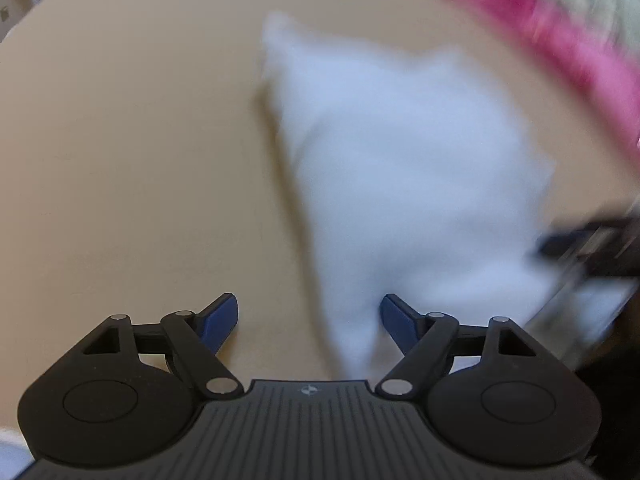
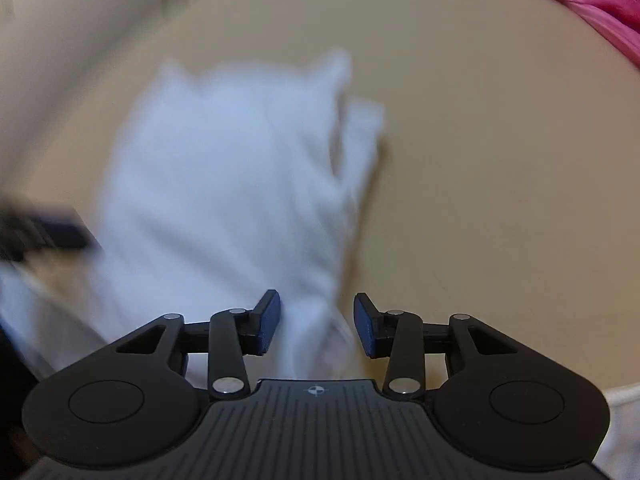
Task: Fold small clothes
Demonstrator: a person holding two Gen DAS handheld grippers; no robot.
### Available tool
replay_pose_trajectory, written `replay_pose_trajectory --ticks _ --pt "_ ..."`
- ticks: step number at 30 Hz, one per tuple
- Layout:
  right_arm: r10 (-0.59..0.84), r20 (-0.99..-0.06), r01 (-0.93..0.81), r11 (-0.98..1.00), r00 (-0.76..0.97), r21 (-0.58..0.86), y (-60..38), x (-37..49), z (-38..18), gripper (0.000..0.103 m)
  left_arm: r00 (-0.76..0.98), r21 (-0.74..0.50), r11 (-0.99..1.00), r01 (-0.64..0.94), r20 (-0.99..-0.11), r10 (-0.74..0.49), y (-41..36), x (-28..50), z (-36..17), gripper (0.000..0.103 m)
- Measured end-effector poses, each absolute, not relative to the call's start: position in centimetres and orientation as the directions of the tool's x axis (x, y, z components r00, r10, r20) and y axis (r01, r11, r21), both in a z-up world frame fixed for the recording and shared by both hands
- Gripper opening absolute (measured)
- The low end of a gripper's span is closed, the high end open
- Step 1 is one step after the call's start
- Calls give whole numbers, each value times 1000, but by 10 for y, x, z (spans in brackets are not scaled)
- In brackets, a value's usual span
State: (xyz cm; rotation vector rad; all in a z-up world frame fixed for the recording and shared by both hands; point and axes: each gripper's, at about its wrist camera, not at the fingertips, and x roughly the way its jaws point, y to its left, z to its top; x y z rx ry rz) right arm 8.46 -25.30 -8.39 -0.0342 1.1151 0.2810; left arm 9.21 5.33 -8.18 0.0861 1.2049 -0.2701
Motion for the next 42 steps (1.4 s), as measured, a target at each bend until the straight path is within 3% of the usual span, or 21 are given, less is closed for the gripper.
replay_pose_trajectory --ticks 2,6,10,15,24,32,34,36,37,39,42 --pt "174 -883 -229 970 436 78 -252 84 -78 51 349 -80 963 256 -922 -169 52 91 -75 84" --pt "275 -733 -131 960 623 249 -282 78 -32 55 505 -288 932 221 -783 -362 81 85 -27 84" --pt "297 -637 -105 941 711 321 -298 67 -17 68 560 -351 926 138 -744 -365 105 88 -18 83" --pt "336 -690 -30 909 641 415 -301 94 -30 72 542 -405 909 97 -745 -390 120 118 -20 83" --pt "363 -794 60 893 489 445 -280 133 -81 73 432 -442 892 93 -789 -436 98 180 -65 83" --pt "371 -795 86 882 481 464 -270 140 -94 77 380 -457 884 98 -804 -458 71 202 -101 83" --pt "364 -793 85 885 488 458 -265 142 -97 71 383 -446 888 114 -805 -453 65 204 -104 83" --pt "383 -780 73 876 495 477 -264 146 -98 49 391 -431 892 134 -805 -447 58 205 -104 75" --pt "403 -769 67 865 497 497 -263 146 -98 45 397 -417 898 139 -807 -436 54 205 -102 73" --pt "388 -764 59 873 516 484 -258 145 -96 39 411 -401 903 155 -805 -429 51 203 -98 52" --pt "373 -756 47 882 539 469 -251 142 -92 33 421 -410 899 155 -796 -436 56 201 -85 33"
